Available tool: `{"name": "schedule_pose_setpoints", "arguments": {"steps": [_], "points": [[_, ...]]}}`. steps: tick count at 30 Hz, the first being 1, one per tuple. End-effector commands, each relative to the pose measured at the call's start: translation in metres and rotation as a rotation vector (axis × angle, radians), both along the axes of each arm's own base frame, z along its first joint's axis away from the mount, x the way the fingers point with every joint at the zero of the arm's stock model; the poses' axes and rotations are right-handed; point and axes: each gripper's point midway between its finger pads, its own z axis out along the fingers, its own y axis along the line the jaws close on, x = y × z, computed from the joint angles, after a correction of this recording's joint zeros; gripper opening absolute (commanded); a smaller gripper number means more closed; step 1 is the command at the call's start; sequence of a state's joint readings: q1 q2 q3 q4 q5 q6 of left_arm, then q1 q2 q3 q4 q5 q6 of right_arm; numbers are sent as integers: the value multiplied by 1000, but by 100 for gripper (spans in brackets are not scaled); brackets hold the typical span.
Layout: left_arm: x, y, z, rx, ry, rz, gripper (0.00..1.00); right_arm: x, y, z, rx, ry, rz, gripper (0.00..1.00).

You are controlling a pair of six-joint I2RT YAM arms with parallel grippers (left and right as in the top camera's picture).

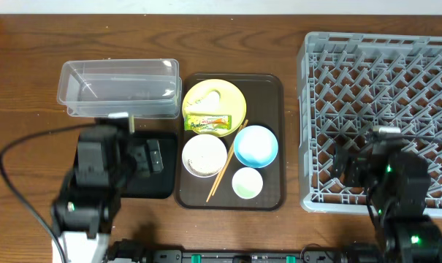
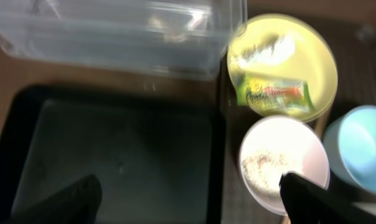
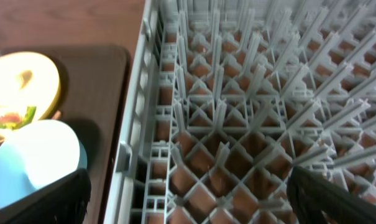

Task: Sort waste into correct bins and load items into the dishwasher rack
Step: 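Reach the left gripper to the yellow plate and grasp the tissue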

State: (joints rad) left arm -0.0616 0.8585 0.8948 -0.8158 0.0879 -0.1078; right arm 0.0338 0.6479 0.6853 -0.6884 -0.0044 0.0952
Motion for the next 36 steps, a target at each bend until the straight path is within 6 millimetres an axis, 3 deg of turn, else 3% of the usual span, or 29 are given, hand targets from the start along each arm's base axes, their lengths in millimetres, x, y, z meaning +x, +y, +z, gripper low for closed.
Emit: {"name": "schedule_pose_setpoints", "arguments": {"steps": [1,9,14,18,24,31,36], "points": [[6,-8,19,-39,61,-24,94,4,-1,11,2,50,-9,99],[24,-15,25,-80,74,-28,94,9,0,14,6,94,-4,99],[65,-40,54,-162,-107,-135,94,9,0,14,6,94,-4,99],[96,-60,56,-96,-190,-254,93,9,0,14,7,94,-3,99],[134,-93,25,13,-204,-377,93,9,0,14,6,94,-4,99],[159,-141,-29,58,-161,-526,93,9,0,14,6,94,-4,99],[173,-160,-69,58,-128,-557,92,8,0,14,6,96,-4,99]]}}
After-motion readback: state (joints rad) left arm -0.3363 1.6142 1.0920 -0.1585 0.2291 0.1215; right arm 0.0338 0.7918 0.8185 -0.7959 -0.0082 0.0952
